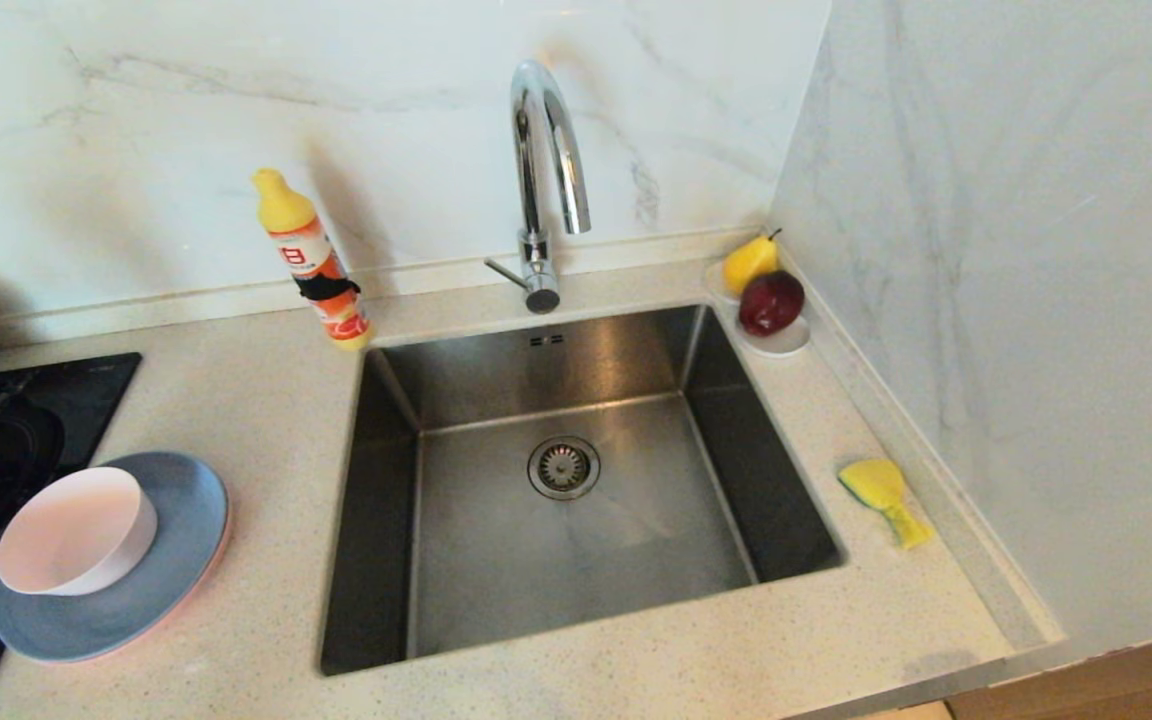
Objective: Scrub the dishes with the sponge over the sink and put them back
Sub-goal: Place the bowl on the bowl
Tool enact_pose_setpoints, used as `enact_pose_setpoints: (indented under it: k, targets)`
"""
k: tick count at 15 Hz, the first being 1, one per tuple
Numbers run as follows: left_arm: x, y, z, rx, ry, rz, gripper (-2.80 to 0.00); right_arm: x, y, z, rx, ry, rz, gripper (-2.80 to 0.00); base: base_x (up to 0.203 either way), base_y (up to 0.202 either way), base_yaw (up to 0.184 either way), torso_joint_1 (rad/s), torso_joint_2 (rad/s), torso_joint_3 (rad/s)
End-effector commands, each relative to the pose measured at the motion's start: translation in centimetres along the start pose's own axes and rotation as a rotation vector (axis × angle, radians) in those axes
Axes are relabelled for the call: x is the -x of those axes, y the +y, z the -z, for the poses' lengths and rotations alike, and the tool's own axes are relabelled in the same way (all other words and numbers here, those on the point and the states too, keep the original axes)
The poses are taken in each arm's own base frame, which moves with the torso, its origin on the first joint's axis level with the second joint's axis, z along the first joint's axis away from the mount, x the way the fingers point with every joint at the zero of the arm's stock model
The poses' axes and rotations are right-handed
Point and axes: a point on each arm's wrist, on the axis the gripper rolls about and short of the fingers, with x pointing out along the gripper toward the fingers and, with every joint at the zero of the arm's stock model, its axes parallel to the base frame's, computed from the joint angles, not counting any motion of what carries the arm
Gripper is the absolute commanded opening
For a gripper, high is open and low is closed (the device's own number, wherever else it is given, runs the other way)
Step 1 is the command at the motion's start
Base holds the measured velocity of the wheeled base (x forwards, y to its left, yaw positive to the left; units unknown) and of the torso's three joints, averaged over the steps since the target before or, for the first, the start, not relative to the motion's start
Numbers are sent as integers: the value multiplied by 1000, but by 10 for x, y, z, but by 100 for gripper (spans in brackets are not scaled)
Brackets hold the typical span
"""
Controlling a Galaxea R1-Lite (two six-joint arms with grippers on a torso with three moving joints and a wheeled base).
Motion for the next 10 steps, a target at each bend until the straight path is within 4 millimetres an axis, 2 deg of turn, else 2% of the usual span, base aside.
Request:
enact_pose_setpoints:
  k: [1, 4, 5, 6, 10]
  targets:
    - [-9, 2, 1, 8, 27, -5, 0, 0, 0, 0, 1, -1, -1, -280, 0, 0, 0, 0, 0, 0]
    - [-18, 4, 1, 12, 49, -11, 0, 0, 0, 0, 1, -1, -1, -280, 0, 0, 0, 0, 0, 0]
    - [-19, 4, 1, 13, 52, -11, -206, 0, 0, 0, 1, -1, -1, -280, 0, 0, 0, 0, 0, 0]
    - [-19, 5, 1, 14, 52, -12, -280, 0, 0, 0, 1, -1, -1, -280, 0, 0, 0, 0, 0, 0]
    - [-15, 3, 1, 6, 42, -4, -280, 0, 0, 0, 1, -1, -1, -280, 0, 0, 0, 0, 0, 0]
